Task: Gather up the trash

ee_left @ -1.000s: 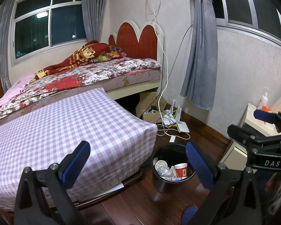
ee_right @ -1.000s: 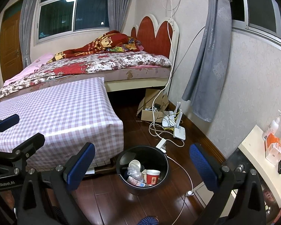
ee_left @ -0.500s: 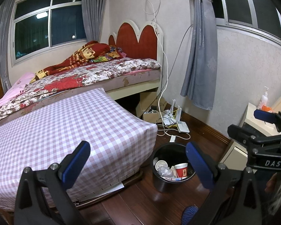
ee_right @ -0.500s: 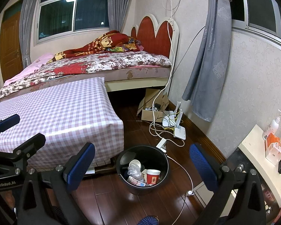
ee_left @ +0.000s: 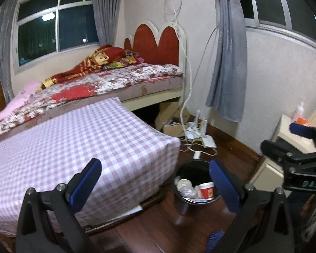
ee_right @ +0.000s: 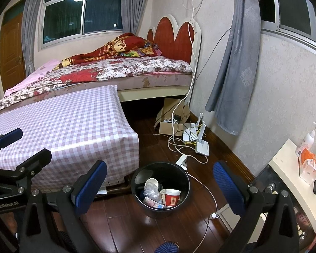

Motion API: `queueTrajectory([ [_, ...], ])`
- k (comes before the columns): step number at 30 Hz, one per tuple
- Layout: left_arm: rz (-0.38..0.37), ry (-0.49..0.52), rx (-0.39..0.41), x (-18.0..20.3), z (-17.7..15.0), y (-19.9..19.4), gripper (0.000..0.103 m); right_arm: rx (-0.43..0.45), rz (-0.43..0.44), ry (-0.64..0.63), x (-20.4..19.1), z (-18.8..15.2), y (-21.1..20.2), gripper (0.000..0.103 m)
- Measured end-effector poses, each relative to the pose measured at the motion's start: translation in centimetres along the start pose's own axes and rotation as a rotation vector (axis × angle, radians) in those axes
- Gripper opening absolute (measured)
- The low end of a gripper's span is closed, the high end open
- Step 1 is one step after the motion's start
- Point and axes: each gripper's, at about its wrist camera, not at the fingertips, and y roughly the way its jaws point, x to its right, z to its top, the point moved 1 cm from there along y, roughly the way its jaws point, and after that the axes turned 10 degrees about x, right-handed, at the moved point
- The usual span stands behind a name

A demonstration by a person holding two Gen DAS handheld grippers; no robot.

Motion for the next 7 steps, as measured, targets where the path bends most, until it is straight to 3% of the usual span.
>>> queueTrajectory([
  [7,-0.004,-0.009,0.002,-0.72,0.06,-0.04,0.102,-0.005,-0.001,-0.003,-0.22,-0.07,0.15,0.102],
])
